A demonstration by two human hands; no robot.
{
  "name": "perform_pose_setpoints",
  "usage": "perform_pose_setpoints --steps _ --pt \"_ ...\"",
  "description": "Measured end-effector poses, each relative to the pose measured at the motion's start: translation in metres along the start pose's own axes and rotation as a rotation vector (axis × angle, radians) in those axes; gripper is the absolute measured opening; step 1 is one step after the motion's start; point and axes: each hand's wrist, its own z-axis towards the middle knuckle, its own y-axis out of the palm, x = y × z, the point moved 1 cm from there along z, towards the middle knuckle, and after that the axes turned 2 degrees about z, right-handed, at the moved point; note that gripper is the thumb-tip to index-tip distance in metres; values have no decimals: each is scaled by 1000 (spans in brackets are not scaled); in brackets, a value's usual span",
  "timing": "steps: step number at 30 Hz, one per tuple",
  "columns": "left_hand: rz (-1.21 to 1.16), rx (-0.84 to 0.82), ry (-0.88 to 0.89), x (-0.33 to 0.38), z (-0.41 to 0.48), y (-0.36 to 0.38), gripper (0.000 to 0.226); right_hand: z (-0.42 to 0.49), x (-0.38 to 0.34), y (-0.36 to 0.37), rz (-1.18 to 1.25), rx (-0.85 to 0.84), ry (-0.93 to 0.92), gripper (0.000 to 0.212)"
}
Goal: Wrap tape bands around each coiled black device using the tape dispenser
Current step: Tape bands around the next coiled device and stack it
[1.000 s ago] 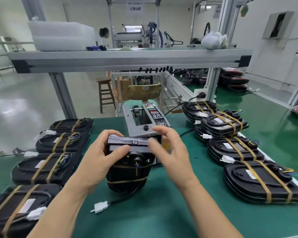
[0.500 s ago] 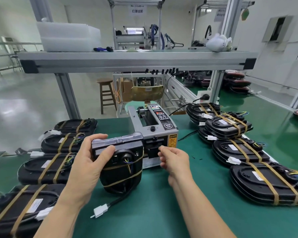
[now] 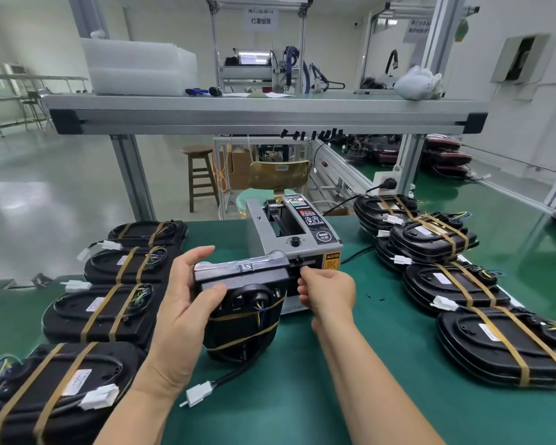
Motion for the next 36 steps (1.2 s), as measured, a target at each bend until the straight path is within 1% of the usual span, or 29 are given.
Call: perform_pose_setpoints --steps 3,5,7,9,12,14,18,21,23,30,36 --pt "23 -1 38 3 -3 4 47 -6 0 4 -110 69 -61 19" --pt "52 -1 44 5 -5 6 43 -12 0 5 -92 78 -71 20" --pt "75 1 27 8 -7 8 34 -20 -2 1 96 54 -40 24" --pt "108 56 31 12 -7 10 28 -35 -10 -3 291 -7 -34 24" --pt "217 196 78 16 -5 17 13 -71 -19 2 395 -165 -124 20" --pt "268 256 95 17 -4 22 5 -94 -19 11 418 -220 -174 19" --pt "294 301 91 21 -5 27 8 -117 -11 23 359 -142 -283 17" --pt "299 330 91 22 -7 29 7 -121 -5 26 290 -100 -320 18" --pt "298 345 85 22 -8 30 7 -121 -3 28 287 -76 -330 19" --pt "279 398 75 22 -8 30 11 -117 2 31 342 -82 -321 15" --pt "255 451 49 19 -6 30 18 -115 3 31 350 -108 -338 17"
